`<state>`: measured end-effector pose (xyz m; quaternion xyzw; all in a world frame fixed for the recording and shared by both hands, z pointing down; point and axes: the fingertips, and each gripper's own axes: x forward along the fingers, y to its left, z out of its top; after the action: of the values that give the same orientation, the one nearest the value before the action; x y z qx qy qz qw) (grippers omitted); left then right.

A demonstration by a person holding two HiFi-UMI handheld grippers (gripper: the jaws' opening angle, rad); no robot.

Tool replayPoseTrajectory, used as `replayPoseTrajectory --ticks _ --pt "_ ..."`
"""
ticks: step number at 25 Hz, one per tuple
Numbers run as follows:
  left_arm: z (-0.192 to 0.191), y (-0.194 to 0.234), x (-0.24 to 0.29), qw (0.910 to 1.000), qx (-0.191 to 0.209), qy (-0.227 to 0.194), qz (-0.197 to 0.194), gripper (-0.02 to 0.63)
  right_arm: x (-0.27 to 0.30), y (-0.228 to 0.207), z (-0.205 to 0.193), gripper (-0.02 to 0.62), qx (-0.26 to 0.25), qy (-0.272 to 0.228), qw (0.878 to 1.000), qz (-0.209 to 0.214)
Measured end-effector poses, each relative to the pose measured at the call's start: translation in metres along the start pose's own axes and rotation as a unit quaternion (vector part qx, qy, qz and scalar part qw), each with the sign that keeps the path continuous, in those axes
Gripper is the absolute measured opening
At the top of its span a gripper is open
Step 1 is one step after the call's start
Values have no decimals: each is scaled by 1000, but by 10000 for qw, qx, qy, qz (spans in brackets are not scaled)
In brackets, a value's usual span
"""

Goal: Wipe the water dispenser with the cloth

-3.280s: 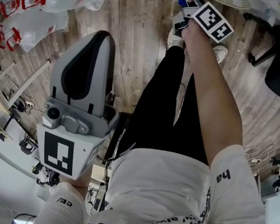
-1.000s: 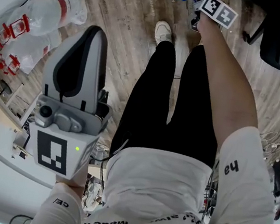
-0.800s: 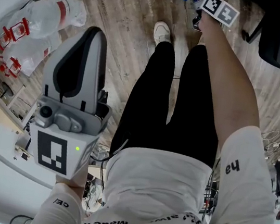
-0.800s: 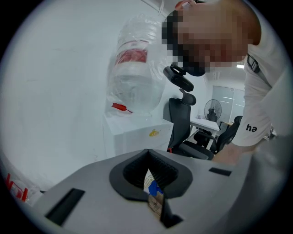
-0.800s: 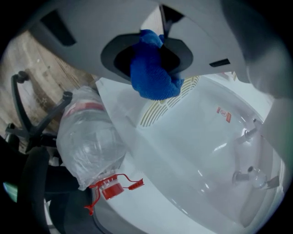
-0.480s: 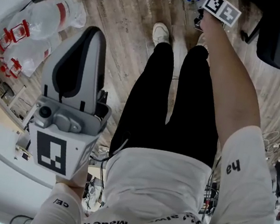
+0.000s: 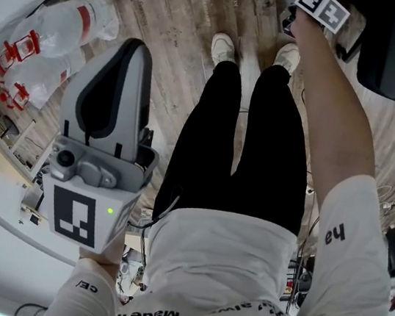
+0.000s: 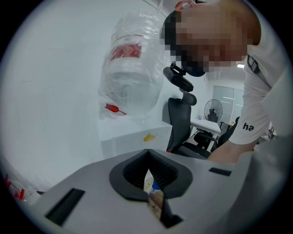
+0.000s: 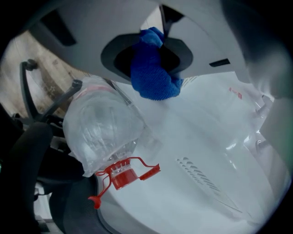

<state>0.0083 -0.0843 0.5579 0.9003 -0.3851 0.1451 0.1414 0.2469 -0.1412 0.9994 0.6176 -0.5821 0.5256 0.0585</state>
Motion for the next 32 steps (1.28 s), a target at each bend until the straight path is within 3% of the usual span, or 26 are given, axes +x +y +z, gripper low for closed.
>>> replayPoseTrajectory --ticks 12,32 --pt "13 -2 -3 9999 40 -105 33 18 -11 6 5 67 82 100 9999 -78" --pt "73 -6 -25 9987 77 -489 106 18 -70 52 38 66 374 178 9990 147"
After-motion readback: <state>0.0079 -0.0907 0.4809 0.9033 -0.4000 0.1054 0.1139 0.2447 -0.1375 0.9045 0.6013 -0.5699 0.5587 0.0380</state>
